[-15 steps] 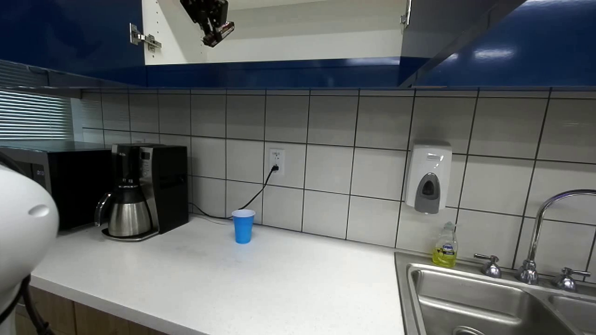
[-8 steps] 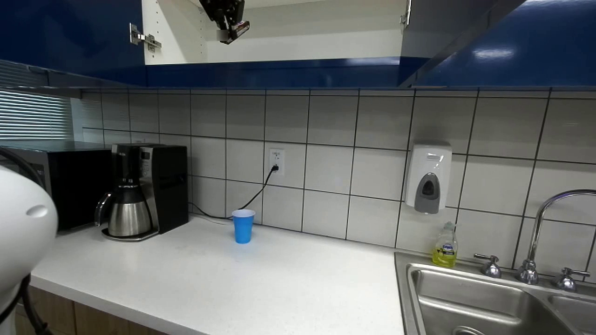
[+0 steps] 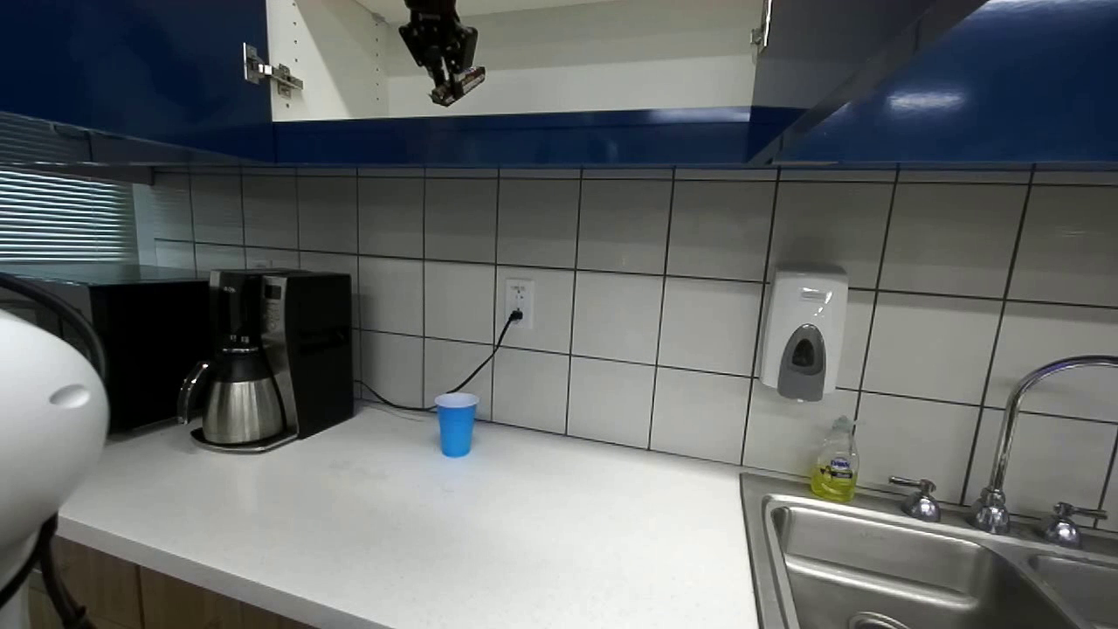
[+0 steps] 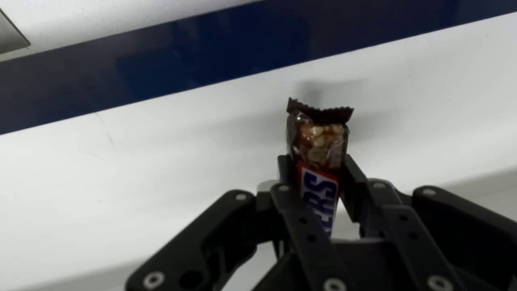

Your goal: Put the chocolate bar inside the cabinet

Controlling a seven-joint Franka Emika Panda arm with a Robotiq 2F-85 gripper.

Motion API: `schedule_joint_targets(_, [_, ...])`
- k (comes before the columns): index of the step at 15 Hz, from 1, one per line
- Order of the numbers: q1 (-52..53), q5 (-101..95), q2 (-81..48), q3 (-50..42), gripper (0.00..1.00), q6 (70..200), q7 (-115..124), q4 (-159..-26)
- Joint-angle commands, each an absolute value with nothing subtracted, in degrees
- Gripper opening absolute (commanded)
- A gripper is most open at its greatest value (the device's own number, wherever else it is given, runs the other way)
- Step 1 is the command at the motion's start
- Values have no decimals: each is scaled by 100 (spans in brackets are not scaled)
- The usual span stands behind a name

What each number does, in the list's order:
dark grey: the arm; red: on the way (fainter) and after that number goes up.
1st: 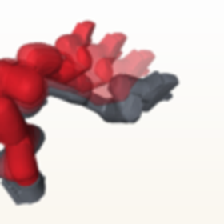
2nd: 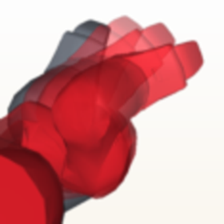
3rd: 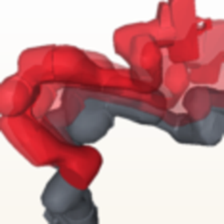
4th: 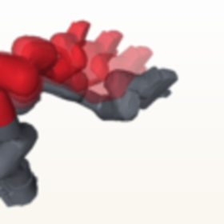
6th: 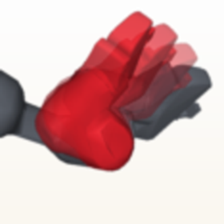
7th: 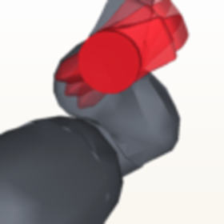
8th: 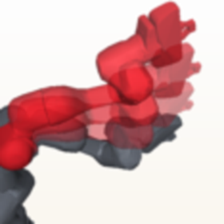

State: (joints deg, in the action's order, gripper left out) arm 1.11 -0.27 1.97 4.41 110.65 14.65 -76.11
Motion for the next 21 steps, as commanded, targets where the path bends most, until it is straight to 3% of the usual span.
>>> schedule_joint_targets(1, [122,-216,-245,460,8,10726,1719,-6973])
schedule_joint_targets(10, [149,-244,-869,435,8,10418,1875,-6322])
schedule_joint_targets(11, [155,-259,-923,433,56,10375,1915,-6245])
schedule_joint_targets(12, [154,-261,-970,430,57,10326,1945,-6177])
schedule_joint_targets(18, [140,-219,-1074,414,99,10256,2006,-6066])
schedule_joint_targets(21, [125,-196,-954,399,100,10342,1993,-6233])
